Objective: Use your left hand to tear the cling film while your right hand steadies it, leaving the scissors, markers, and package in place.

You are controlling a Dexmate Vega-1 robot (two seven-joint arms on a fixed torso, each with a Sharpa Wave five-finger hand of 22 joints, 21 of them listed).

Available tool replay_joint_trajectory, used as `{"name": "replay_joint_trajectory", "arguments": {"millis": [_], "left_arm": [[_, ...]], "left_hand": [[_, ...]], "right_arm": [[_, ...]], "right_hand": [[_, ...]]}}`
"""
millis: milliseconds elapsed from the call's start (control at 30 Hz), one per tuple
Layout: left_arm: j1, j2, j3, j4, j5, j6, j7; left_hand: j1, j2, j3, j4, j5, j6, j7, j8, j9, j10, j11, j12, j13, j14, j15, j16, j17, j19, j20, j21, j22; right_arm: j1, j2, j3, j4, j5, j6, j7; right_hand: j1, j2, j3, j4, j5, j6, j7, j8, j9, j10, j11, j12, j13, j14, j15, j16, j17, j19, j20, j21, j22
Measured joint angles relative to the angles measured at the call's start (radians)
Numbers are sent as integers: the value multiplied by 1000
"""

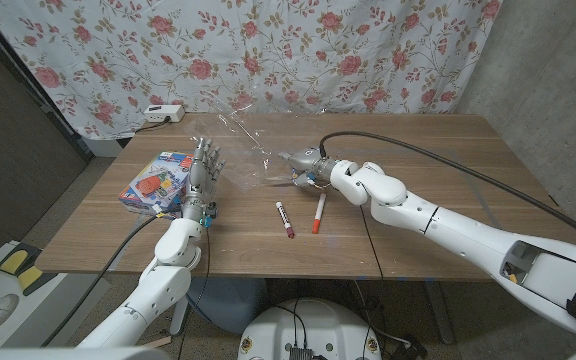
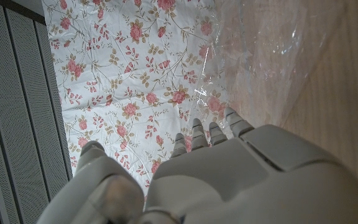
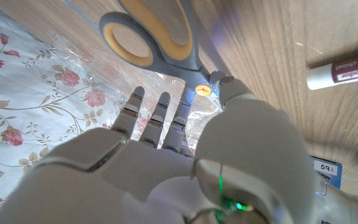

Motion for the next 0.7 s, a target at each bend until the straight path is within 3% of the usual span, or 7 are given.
{"name": "replay_joint_trajectory", "arguments": {"millis": [700], "left_arm": [[3, 2, 1, -11, 4, 6, 4]], "left_hand": [[0, 0, 0, 0, 0, 0, 0, 0, 0, 3, -3, 0, 0, 0, 0, 0, 0, 0, 0, 0, 0]], "right_arm": [[-25, -23, 89, -41, 138, -11, -43]], "right_hand": [[-10, 1, 0, 0, 15, 16, -16, 0, 0, 18, 18, 6, -38, 29, 0, 20, 28, 16, -16, 0, 0]]}}
